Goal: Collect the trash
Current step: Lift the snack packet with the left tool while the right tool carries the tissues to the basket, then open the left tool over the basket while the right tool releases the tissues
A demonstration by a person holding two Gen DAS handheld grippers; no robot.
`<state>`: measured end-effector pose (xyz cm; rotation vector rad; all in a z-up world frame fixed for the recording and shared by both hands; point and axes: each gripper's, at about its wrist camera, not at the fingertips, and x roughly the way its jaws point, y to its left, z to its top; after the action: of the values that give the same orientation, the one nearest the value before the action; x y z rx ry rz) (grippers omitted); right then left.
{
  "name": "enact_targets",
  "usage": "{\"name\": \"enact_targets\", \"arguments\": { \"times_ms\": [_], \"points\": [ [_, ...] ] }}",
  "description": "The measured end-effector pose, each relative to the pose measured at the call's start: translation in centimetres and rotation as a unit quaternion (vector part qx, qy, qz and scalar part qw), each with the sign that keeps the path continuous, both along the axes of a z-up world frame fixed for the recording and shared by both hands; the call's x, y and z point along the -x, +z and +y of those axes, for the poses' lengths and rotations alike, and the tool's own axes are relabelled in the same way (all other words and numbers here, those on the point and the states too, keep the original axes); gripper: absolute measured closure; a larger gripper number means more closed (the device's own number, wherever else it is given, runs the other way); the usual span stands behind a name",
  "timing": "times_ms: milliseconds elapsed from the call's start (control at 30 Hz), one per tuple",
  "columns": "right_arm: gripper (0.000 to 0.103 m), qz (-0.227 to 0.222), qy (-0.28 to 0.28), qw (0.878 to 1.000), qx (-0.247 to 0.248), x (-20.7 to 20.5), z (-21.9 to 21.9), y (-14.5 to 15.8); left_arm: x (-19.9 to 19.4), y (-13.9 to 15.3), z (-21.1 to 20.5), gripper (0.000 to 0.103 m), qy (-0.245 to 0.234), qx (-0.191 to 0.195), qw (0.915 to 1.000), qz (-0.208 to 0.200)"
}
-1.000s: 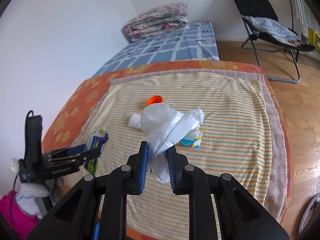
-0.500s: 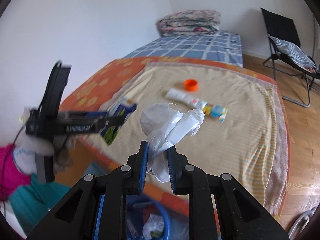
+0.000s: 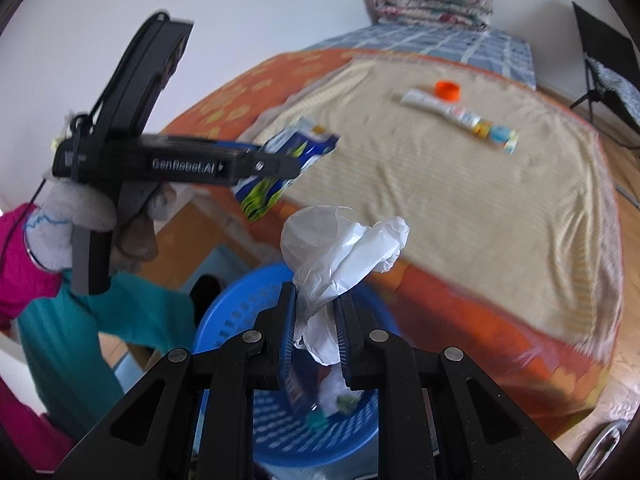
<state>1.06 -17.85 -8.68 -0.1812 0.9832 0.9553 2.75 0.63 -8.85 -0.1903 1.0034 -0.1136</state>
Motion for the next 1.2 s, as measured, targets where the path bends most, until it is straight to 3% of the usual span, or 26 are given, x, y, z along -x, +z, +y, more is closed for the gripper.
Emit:
{"name": "enact_targets", "arguments": {
  "times_ms": [533,1200],
  "points": [
    [0.086,0.075,0.012,0.995,0.059,3.2,0.5,-6.4,4.7,-5.4,-2.4,0.043,-0.026,-0.005,0.9978,0.060],
    [0.086,0.093,0.002,0.991,0.094,2.9,0.5,-8.6,7.5,-9.0,-2.1,0.043,-0.017,0.007,0.9934,0.113]
  ]
}}
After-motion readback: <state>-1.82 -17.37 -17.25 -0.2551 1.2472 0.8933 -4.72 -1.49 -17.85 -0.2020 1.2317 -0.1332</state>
